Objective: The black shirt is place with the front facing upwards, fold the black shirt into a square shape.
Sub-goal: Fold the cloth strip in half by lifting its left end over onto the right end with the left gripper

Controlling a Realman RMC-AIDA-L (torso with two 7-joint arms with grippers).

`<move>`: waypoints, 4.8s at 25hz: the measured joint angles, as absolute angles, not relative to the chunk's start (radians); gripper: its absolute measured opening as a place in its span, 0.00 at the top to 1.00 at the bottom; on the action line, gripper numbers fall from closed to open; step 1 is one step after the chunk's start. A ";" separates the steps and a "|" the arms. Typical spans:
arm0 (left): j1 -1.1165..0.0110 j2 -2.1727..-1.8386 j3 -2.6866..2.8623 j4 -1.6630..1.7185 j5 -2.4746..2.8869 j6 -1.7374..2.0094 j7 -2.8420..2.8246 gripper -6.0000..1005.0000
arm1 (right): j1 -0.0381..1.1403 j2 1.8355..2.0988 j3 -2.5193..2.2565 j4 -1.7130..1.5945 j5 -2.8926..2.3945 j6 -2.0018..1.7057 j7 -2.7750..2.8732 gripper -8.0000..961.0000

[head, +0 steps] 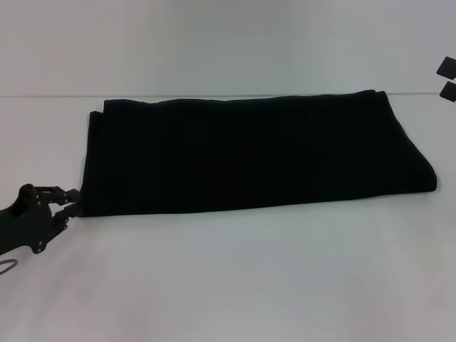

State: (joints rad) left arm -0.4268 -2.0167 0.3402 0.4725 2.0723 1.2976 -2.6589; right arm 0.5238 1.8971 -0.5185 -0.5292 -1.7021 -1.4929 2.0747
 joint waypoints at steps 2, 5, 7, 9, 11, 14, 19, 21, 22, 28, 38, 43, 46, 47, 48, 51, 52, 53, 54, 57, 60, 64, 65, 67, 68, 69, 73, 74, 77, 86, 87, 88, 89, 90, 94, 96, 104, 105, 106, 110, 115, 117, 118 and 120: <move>-0.429 -2.017 0.343 0.472 2.073 1.296 -2.651 0.71 | 0.525 1.896 -0.519 -0.529 -1.702 -1.493 2.075 0.05; -0.431 -2.018 0.343 0.470 2.074 1.295 -2.649 0.75 | 0.525 1.894 -0.519 -0.529 -1.702 -1.493 2.076 0.05; -0.431 -2.018 0.343 0.461 2.074 1.288 -2.653 0.71 | 0.525 1.894 -0.519 -0.529 -1.701 -1.492 2.077 0.05; -0.431 -2.017 0.343 0.447 2.074 1.276 -2.656 0.66 | 0.525 1.893 -0.518 -0.529 -1.701 -1.492 2.077 0.05; -0.431 -2.016 0.342 0.437 2.074 1.264 -2.657 0.60 | 0.525 1.893 -0.518 -0.529 -1.701 -1.492 2.077 0.05; -0.430 -2.017 0.342 0.434 2.074 1.245 -2.662 0.51 | 0.524 1.893 -0.518 -0.529 -1.701 -1.490 2.077 0.05; -0.433 -2.020 0.339 0.421 2.073 1.217 -2.670 0.48 | 0.521 1.893 -0.518 -0.529 -1.701 -1.489 2.077 0.05; -0.434 -2.020 0.338 0.414 2.072 1.206 -2.674 0.48 | 0.520 1.893 -0.518 -0.529 -1.701 -1.489 2.077 0.05; -0.435 -2.020 0.337 0.412 2.072 1.200 -2.678 0.48 | 0.518 1.893 -0.518 -0.528 -1.701 -1.489 2.077 0.05; -0.443 -2.024 0.342 0.408 2.073 1.175 -2.692 0.48 | 0.517 1.893 -0.514 -0.528 -1.701 -1.488 2.077 0.05; -0.457 -2.021 0.344 0.385 2.074 1.152 -2.693 0.48 | 0.514 1.892 -0.511 -0.516 -1.701 -1.479 2.077 0.05; -0.470 -2.025 0.344 0.376 2.074 1.119 -2.694 0.48 | 0.514 1.891 -0.511 -0.515 -1.701 -1.478 2.076 0.05; -0.488 -2.021 0.362 0.359 2.075 1.090 -2.693 0.48 | 0.514 1.891 -0.511 -0.515 -1.701 -1.478 2.076 0.05; -0.492 -2.021 0.367 0.359 2.074 1.084 -2.693 0.48 | 0.514 1.891 -0.511 -0.515 -1.701 -1.479 2.076 0.05; -0.502 -2.021 0.377 0.357 2.074 1.072 -2.691 0.48 | 0.514 1.891 -0.511 -0.515 -1.701 -1.479 2.076 0.05; -0.531 -2.024 0.377 0.360 2.068 1.067 -2.661 0.48 | 0.514 1.891 -0.511 -0.515 -1.701 -1.482 2.075 0.05; -0.543 -2.024 0.376 0.360 2.065 1.073 -2.643 0.48 | 0.514 1.891 -0.511 -0.515 -1.701 -1.482 2.075 0.05; -0.554 -2.023 0.374 0.361 2.061 1.083 -2.624 0.48 | 0.514 1.891 -0.511 -0.515 -1.701 -1.482 2.074 0.05; -0.564 -2.021 0.372 0.361 2.055 1.098 -2.603 0.48 | 0.514 1.891 -0.511 -0.515 -1.701 -1.481 2.074 0.05; -0.575 -2.018 0.371 0.363 2.020 1.151 -2.561 0.48 | 0.513 1.892 -0.511 -0.515 -1.701 -1.478 2.073 0.05; -0.562 -2.012 0.375 0.364 2.015 1.176 -2.565 0.47 | 0.513 1.892 -0.511 -0.515 -1.701 -1.478 2.070 0.05; -0.522 -2.014 0.377 0.364 2.029 1.167 -2.585 0.47 | 0.511 1.893 -0.510 -0.515 -1.701 -1.476 2.070 0.05; -0.515 -2.015 0.378 0.365 2.035 1.166 -2.590 0.47 | 0.510 1.893 -0.510 -0.515 -1.701 -1.476 2.070 0.05; -0.506 -2.013 0.377 0.367 2.059 1.163 -2.604 0.47 | 0.508 1.893 -0.509 -0.514 -1.701 -1.476 2.069 0.05; -0.505 -2.012 0.377 0.368 2.075 1.161 -2.611 0.47 | 0.508 1.892 -0.509 -0.514 -1.701 -1.476 2.069 0.05; -0.505 -2.011 0.378 0.368 2.087 1.158 -2.618 0.47 | 0.508 1.892 -0.509 -0.514 -1.701 -1.476 2.069 0.05; -0.519 -2.009 0.383 0.368 2.107 1.130 -2.627 0.47 | 0.507 1.892 -0.509 -0.514 -1.701 -1.474 2.069 0.05; -0.525 -2.009 0.383 0.366 2.111 1.118 -2.627 0.47 | 0.507 1.892 -0.509 -0.514 -1.701 -1.474 2.069 0.05; -0.545 -2.008 0.388 0.360 2.116 1.089 -2.627 0.47 | 0.504 1.891 -0.509 -0.514 -1.701 -1.475 2.069 0.05; -0.572 -2.019 0.390 0.356 2.123 1.042 -2.616 0.47 | 0.501 1.891 -0.508 -0.514 -1.701 -1.477 2.068 0.05; -0.575 -2.019 0.383 0.360 2.112 1.064 -2.591 0.47 | 0.502 1.891 -0.508 -0.514 -1.700 -1.478 2.068 0.05; -0.575 -2.020 0.373 0.364 2.094 1.092 -2.564 0.47 | 0.502 1.891 -0.508 -0.514 -1.698 -1.479 2.068 0.05; -0.570 -2.020 0.359 0.369 2.070 1.123 -2.528 0.47 | 0.502 1.891 -0.508 -0.514 -1.697 -1.479 2.068 0.05; -0.564 -2.020 0.346 0.372 2.046 1.152 -2.499 0.47 | 0.502 1.892 -0.508 -0.514 -1.696 -1.481 2.068 0.05; -0.529 -2.020 0.325 0.366 2.027 1.173 -2.481 0.47 | 0.502 1.896 -0.508 -0.514 -1.696 -1.481 2.068 0.05; -0.518 -2.022 0.330 0.362 2.054 1.153 -2.503 0.47 | 0.501 1.897 -0.508 -0.514 -1.697 -1.478 2.068 0.05; -0.538 -2.026 0.340 0.355 2.122 1.087 -2.538 0.47 | 0.495 1.896 -0.508 -0.513 -1.700 -1.476 2.068 0.05; -0.550 -2.026 0.340 0.349 2.123 1.074 -2.538 0.47 | 0.493 1.896 -0.508 -0.513 -1.701 -1.476 2.068 0.05; -0.554 -2.026 0.340 0.346 2.124 1.069 -2.538 0.48 | 0.491 1.896 -0.508 -0.513 -1.701 -1.476 2.068 0.05; -0.588 -2.021 0.341 0.320 2.125 1.024 -2.536 0.48 | 0.487 1.896 -0.508 -0.512 -1.701 -1.476 2.068 0.05; -0.608 -2.027 0.343 0.307 2.126 0.979 -2.535 0.48 | 0.487 1.896 -0.508 -0.511 -1.701 -1.481 2.068 0.05; -0.607 -2.031 0.343 0.307 2.124 0.974 -2.535 0.48 | 0.487 1.896 -0.508 -0.508 -1.697 -1.483 2.068 0.05; -0.605 -2.032 0.342 0.307 2.122 0.973 -2.535 0.48 | 0.487 1.895 -0.508 -0.507 -1.696 -1.484 2.068 0.05; -0.598 -2.032 0.337 0.308 2.118 0.978 -2.536 0.49 | 0.487 1.894 -0.508 -0.505 -1.695 -1.489 2.068 0.05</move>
State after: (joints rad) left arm -0.5979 -2.0322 0.3370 0.3079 2.1180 0.9784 -2.5358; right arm 0.4875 1.8940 -0.5078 -0.5052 -1.6949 -1.4891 2.0678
